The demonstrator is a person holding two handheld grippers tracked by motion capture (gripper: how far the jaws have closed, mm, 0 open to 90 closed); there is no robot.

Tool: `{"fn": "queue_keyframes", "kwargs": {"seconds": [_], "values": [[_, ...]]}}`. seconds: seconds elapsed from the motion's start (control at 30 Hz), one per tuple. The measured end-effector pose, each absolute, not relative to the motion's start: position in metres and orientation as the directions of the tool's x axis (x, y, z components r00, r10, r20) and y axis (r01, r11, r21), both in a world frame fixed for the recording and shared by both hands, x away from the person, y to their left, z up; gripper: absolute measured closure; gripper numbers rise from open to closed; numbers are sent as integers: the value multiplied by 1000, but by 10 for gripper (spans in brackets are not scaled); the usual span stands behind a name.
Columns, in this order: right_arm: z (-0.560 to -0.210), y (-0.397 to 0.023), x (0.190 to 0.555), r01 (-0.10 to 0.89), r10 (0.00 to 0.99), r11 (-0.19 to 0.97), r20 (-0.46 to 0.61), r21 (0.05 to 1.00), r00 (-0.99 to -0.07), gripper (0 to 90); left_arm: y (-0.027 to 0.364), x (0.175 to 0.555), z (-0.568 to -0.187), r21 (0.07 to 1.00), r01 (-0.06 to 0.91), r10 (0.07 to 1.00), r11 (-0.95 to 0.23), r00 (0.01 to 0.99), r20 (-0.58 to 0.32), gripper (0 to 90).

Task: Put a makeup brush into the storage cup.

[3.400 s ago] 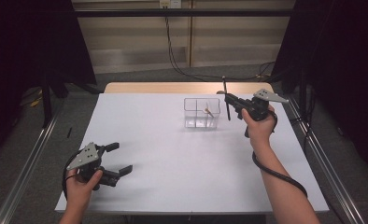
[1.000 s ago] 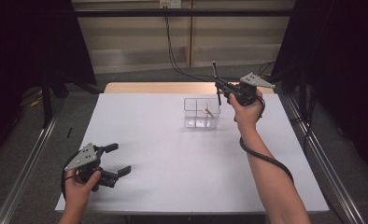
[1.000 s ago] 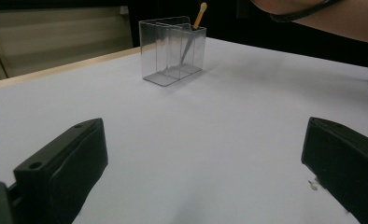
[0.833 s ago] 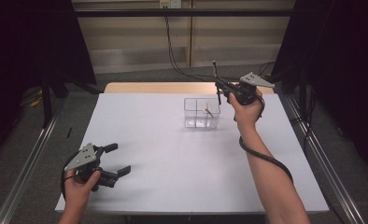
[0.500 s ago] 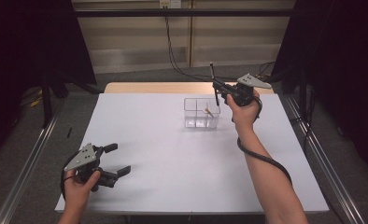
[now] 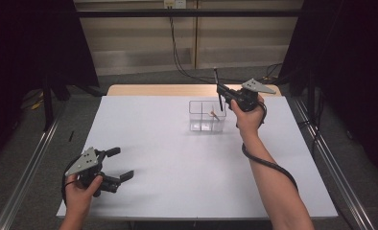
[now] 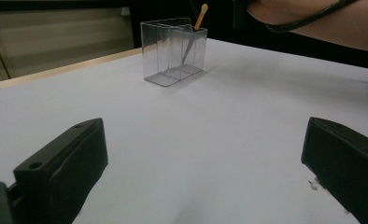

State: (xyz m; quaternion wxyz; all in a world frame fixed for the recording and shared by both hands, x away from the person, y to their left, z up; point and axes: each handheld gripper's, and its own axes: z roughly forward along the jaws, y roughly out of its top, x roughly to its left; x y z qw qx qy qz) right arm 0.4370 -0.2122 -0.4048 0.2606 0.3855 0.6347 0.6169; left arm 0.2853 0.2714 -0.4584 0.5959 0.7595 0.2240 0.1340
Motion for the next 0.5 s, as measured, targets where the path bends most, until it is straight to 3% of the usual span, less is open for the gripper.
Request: {"fn": "queue_keyframes", "kwargs": {"seconds": [0.5], "values": [[-413,-211,436,181,809,-50,146,982,-569,847,272,285,-458,965,178,499,-190,864,-61,4]]}}
